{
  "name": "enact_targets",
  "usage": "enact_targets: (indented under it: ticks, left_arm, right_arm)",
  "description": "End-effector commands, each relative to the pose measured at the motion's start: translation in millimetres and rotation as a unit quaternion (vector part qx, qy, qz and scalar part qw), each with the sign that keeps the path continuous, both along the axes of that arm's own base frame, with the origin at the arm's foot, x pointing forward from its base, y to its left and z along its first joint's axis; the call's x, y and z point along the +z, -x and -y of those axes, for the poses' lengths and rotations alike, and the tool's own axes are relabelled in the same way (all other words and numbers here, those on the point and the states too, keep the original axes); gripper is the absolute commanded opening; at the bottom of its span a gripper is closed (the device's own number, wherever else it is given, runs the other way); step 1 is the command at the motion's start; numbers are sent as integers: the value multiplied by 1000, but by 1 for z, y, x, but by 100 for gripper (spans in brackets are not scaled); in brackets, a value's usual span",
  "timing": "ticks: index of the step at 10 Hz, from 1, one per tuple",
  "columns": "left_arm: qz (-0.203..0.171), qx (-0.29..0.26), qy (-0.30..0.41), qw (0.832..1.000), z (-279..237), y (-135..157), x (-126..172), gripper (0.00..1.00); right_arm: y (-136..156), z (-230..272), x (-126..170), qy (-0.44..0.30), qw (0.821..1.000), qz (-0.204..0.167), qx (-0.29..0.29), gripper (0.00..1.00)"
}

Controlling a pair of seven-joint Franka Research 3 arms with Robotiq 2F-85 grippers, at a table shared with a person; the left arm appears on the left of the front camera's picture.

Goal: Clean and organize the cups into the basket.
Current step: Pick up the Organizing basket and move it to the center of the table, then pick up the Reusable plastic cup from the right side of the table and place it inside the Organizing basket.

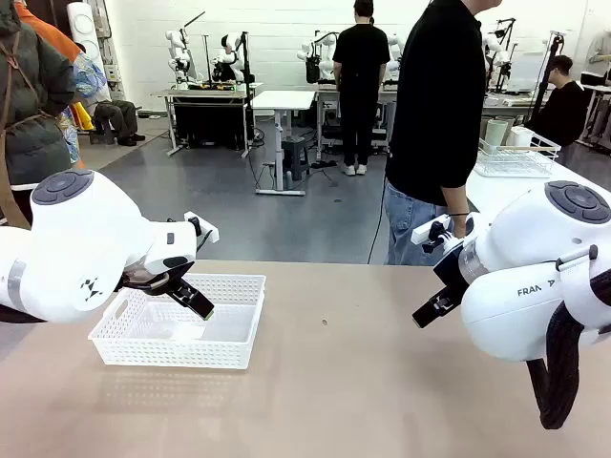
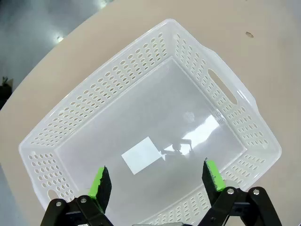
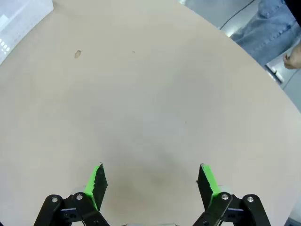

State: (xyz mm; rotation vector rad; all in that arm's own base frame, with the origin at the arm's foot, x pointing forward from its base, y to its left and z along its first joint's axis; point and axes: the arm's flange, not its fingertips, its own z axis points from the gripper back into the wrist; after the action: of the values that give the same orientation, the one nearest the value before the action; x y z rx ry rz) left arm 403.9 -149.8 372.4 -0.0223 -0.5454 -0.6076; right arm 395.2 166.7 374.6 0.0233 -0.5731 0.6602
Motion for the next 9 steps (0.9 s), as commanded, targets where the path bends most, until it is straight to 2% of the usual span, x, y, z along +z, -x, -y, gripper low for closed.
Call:
enact_targets:
  ticks: [1, 2, 3, 4, 9]
  left_arm:
    - [0, 0, 0, 1000, 0, 0, 0, 100]
    - [0, 0, 0, 1000, 0, 0, 0, 100]
    - [-17, -8, 28, 999, 0, 2, 4, 100]
    - [0, 0, 0, 1000, 0, 0, 0, 100]
    - [0, 0, 0, 1000, 0, 0, 0, 100]
  right_arm:
    - [0, 0, 0, 0, 1000, 0, 0, 100]
    - [0, 0, 0, 0, 1000, 0, 0, 100]
    - [0, 0, 0, 0, 1000, 0, 0, 100]
    - [0, 0, 0, 0, 1000, 0, 0, 100]
    - [0, 0, 0, 0, 1000, 0, 0, 100]
